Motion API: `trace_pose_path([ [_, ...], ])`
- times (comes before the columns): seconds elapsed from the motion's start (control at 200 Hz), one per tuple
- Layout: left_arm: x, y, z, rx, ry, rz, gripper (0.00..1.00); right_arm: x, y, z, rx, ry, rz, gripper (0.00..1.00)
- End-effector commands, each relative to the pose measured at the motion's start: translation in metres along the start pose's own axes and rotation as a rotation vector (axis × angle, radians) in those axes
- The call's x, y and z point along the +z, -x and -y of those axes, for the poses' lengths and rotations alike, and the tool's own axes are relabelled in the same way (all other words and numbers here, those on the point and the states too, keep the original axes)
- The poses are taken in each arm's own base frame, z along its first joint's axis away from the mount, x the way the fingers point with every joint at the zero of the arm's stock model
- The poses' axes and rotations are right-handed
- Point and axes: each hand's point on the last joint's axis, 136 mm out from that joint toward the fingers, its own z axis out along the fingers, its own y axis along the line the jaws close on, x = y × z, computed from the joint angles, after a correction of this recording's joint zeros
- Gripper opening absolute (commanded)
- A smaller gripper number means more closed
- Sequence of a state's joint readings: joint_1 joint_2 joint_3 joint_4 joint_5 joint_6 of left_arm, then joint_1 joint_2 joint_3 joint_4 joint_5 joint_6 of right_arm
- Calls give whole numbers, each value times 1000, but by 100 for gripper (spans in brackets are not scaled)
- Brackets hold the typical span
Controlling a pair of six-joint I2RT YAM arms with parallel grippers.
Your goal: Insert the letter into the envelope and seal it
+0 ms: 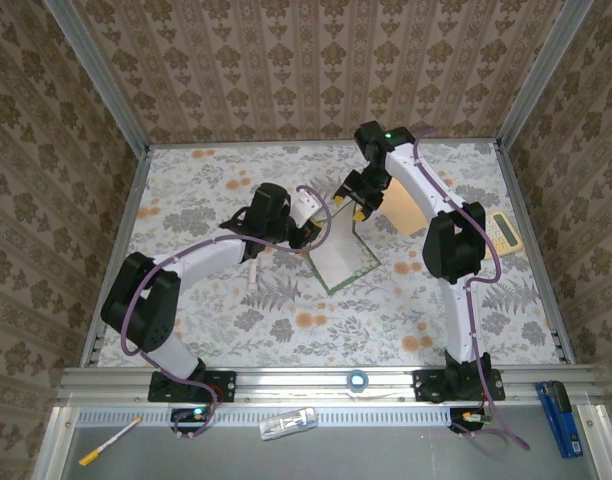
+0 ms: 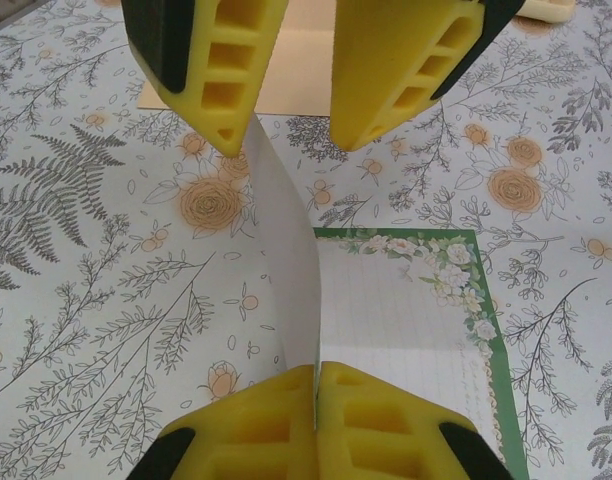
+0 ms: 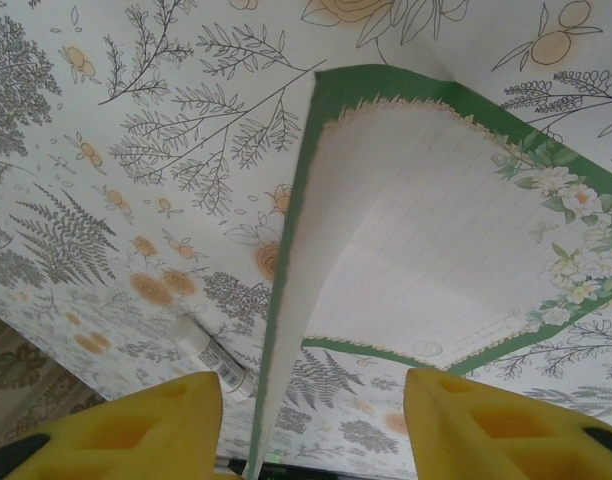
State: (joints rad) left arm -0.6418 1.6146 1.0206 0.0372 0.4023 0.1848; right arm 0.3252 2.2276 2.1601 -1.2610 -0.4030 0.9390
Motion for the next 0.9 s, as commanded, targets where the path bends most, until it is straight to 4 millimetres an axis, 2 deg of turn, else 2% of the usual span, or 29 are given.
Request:
trace_pose_path([
  [0.0, -3, 13, 3, 50, -1, 19, 7, 8, 0, 8, 10, -42, -9, 51],
  [0.175, -3, 12, 7, 54, -4, 15, 7, 12, 1, 8, 6, -48, -11, 46],
  [0.45, -3, 13, 6, 53, 7, 15, 11, 11, 1, 9, -1, -57, 7, 20],
  [0.54, -4, 12, 3, 50, 24, 12, 20, 11, 1, 9, -7, -58, 12, 10],
  [0.63, -6, 13, 0, 52, 45, 14, 38, 10, 1, 9, -12, -58, 21, 0],
  [0.695, -9, 13, -3, 53, 67, 13, 46, 9, 1, 9, -15, -58, 30, 0],
  [0.815, -20, 15, -15, 38, 126, 10, 53, 9, -1, 8, -27, -49, 41, 0],
  [0.895, -32, 23, -21, 16, 155, 22, 68, 9, -4, 8, -41, -37, 45, 0],
])
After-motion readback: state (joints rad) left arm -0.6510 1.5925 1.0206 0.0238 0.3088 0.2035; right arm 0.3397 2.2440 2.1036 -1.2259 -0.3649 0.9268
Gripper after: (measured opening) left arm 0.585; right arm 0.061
